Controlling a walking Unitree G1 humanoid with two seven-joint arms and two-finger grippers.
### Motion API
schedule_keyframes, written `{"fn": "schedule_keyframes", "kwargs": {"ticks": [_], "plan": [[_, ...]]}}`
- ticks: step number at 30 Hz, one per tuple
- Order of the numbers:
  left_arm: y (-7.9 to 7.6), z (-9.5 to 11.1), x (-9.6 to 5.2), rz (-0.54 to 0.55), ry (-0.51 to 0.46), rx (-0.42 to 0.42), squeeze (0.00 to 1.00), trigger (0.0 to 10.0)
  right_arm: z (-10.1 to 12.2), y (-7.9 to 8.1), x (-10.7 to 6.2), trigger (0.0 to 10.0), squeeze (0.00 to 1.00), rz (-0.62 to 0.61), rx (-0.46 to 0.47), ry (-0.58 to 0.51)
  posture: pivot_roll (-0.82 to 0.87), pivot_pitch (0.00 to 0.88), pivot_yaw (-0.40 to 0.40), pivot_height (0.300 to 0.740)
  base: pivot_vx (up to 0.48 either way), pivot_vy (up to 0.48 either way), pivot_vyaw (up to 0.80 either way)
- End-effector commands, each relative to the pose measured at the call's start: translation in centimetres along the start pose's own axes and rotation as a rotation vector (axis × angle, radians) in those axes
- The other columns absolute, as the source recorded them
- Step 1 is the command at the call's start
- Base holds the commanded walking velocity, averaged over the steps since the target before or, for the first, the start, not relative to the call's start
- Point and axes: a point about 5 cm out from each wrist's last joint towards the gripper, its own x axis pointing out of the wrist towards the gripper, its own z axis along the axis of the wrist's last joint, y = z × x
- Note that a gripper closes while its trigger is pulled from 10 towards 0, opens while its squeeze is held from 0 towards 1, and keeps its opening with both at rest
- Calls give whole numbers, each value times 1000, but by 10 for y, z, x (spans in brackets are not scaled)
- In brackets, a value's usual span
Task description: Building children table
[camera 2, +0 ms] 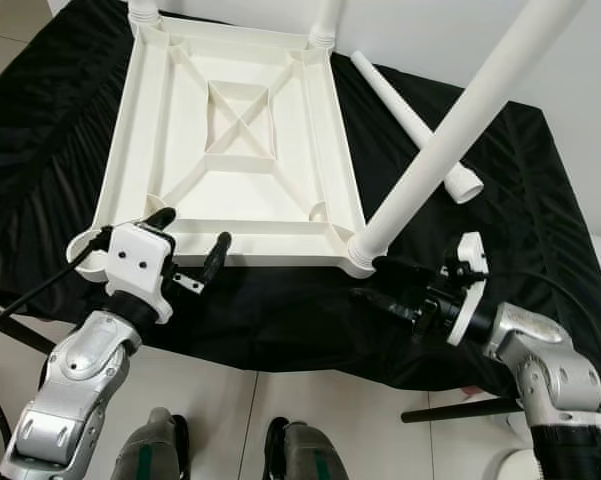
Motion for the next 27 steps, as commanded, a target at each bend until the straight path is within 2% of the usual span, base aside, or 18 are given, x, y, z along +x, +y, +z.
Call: {"fn": "schedule_keyframes", "kwargs": {"ticks": [1, 5, 7, 14, 19, 23, 27], "plan": [[-9, 3, -1, -112, -7, -6, 0, 10000, -1, -5, 0, 10000, 0, 1, -9, 23, 56, 173, -152, 740, 0, 0, 0], [-9, 3, -1, -111, -7, -6, 0, 10000, 2, -10, 4, 10000, 0, 4, -16, 13, 63, 173, -155, 740, 0, 0, 0], [-10, 4, -2, -106, -9, -9, 0, 10000, 7, -16, 13, 10000, 0, 14, -31, -6, 77, 168, -162, 740, 0, 0, 0], [-12, 6, -4, -105, -10, -14, 0, 10000, 13, -25, 26, 10000, 0, 37, -40, -25, 93, 166, -169, 740, 0, 0, 0], [-16, 7, -7, -133, -9, -24, 0, 10000, 23, -35, 35, 10000, 0, 4, -75, -63, 111, 166, -172, 740, 0, 0, 0], [-18, 7, -7, -140, -7, -27, 0, 10000, 27, -38, 35, 10000, 0, -16, -89, -76, 111, 166, -170, 740, 0, 0, 0], [-20, 5, -9, -153, 1, -36, 0, 10000, 28, -43, 24, 10000, 0, -69, -102, -83, 90, 168, -154, 740, 0, 0, 0]]}}
